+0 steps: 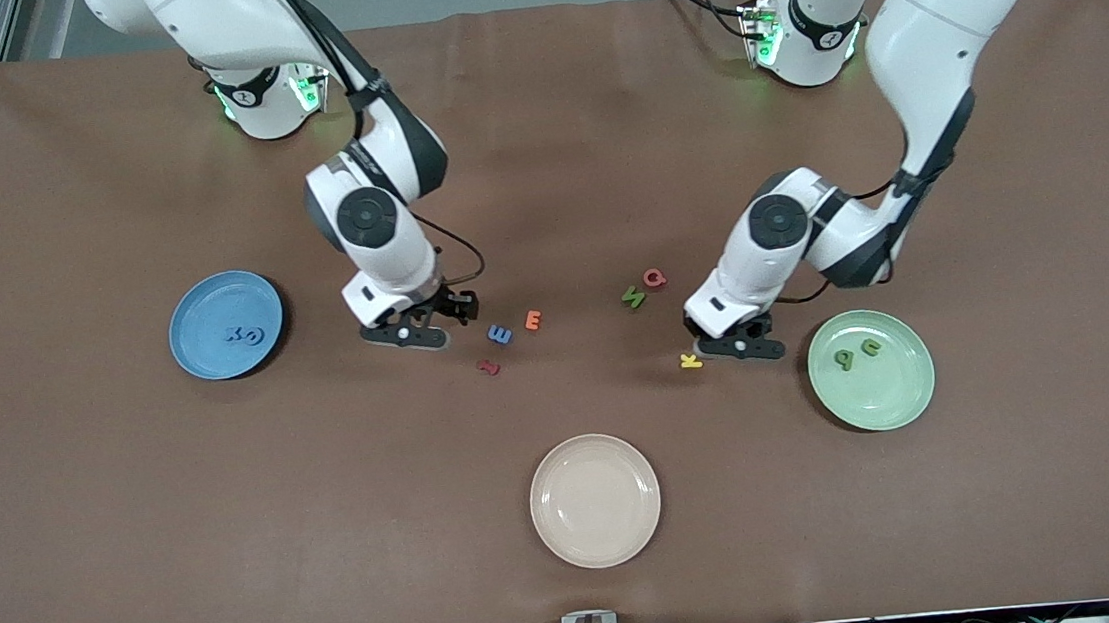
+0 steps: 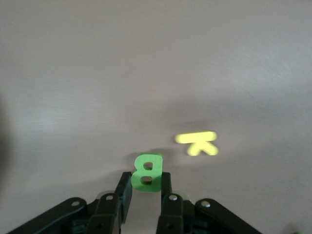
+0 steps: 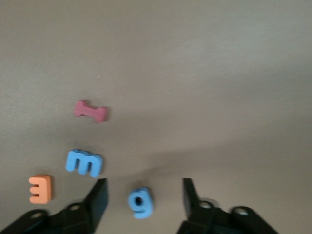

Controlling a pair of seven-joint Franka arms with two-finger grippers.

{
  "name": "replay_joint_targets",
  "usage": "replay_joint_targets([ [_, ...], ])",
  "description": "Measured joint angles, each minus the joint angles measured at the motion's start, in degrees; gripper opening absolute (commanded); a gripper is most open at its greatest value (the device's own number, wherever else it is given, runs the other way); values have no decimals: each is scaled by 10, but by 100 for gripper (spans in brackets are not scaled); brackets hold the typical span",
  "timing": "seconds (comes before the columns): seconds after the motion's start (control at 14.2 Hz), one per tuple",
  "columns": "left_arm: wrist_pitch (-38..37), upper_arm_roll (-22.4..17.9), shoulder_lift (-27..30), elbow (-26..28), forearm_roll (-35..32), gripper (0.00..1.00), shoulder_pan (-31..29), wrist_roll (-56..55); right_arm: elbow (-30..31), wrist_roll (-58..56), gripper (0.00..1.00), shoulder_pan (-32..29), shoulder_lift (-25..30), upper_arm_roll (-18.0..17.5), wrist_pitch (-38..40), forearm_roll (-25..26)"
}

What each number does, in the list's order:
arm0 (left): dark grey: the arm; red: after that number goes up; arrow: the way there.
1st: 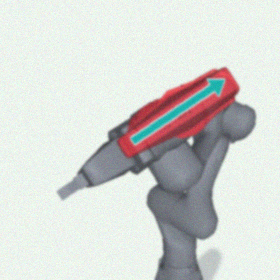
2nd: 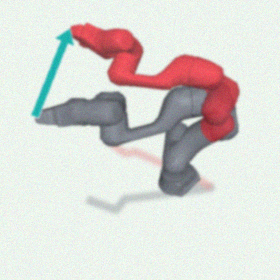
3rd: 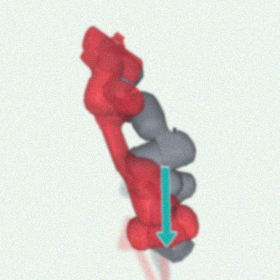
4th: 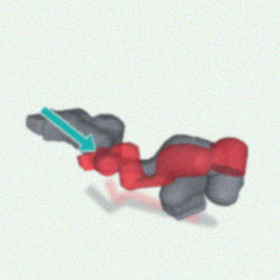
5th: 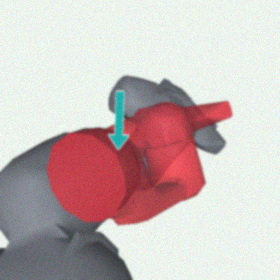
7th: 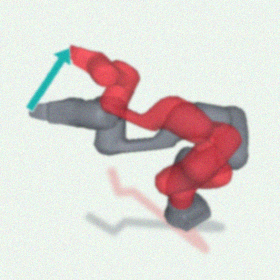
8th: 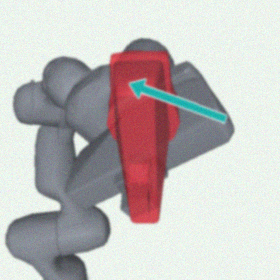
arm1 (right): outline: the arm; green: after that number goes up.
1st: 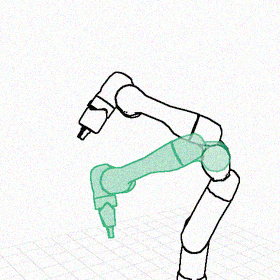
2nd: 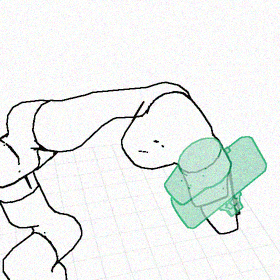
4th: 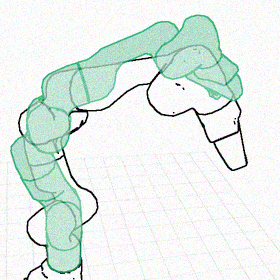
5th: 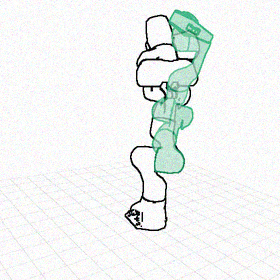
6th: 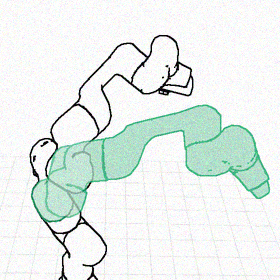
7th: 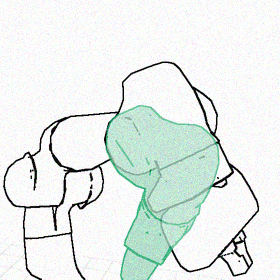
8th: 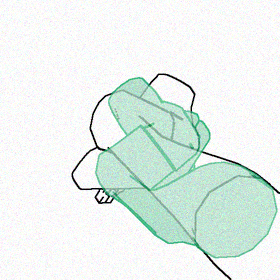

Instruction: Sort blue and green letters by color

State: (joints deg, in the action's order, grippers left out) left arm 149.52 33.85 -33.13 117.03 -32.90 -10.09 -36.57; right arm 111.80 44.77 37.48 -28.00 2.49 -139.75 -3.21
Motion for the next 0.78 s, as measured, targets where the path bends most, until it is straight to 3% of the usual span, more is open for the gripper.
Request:
replay_joint_targets([
  [0.28, -19, 137, 32, 48, -2, 0, -229, 108, -70, 47, 64, 23, -67, 0, -2, 0],
  [0.42, -39, 149, 33, 54, -2, 0, -281, 157, -94, 68, 66, 30, -84, 0, -2, 0],
  [0.78, -44, 148, 33, 52, -3, 0, -336, 260, -106, 106, 68, 34, -95, 1, -2, 0],
])
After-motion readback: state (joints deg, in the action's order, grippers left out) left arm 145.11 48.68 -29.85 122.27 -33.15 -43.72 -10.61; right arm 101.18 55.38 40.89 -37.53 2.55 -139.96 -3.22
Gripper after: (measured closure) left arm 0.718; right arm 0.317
